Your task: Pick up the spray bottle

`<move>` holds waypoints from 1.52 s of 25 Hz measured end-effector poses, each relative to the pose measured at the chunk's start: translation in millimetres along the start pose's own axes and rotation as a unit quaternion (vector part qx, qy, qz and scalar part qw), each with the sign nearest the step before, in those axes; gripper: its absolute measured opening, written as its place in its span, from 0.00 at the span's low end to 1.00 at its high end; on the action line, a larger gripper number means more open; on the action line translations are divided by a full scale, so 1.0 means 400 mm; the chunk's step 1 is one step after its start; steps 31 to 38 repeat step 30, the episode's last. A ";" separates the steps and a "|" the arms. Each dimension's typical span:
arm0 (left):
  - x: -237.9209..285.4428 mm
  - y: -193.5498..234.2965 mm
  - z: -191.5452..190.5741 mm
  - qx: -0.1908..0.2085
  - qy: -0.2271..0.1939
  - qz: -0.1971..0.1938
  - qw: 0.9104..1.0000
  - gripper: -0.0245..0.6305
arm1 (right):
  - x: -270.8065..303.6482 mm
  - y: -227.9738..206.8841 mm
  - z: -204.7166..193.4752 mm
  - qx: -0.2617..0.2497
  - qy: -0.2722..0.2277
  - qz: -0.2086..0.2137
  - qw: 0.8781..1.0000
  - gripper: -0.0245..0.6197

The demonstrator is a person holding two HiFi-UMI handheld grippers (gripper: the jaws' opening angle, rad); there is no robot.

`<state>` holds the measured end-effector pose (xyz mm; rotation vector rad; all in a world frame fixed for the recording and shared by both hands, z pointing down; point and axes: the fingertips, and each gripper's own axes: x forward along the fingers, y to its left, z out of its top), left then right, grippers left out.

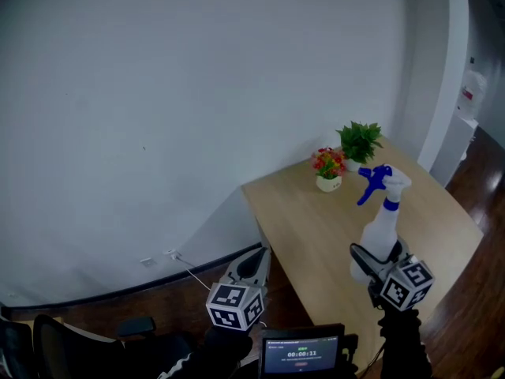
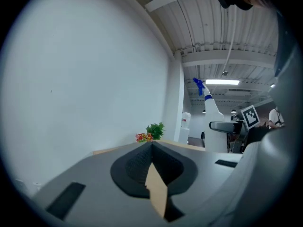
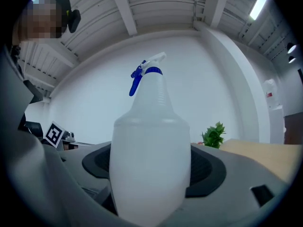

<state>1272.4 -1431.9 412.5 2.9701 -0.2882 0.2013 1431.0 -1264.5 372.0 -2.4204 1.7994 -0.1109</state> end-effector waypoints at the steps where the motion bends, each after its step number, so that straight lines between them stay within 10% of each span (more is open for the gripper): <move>1: -0.002 0.003 0.001 -0.002 -0.001 0.000 1.000 0.05 | 0.000 0.005 0.007 -0.006 -0.003 0.000 1.000 0.67; 38: -0.070 -0.018 0.043 -0.011 -0.008 -0.007 1.000 0.05 | -0.029 0.058 0.051 -0.024 0.003 -0.009 1.000 0.67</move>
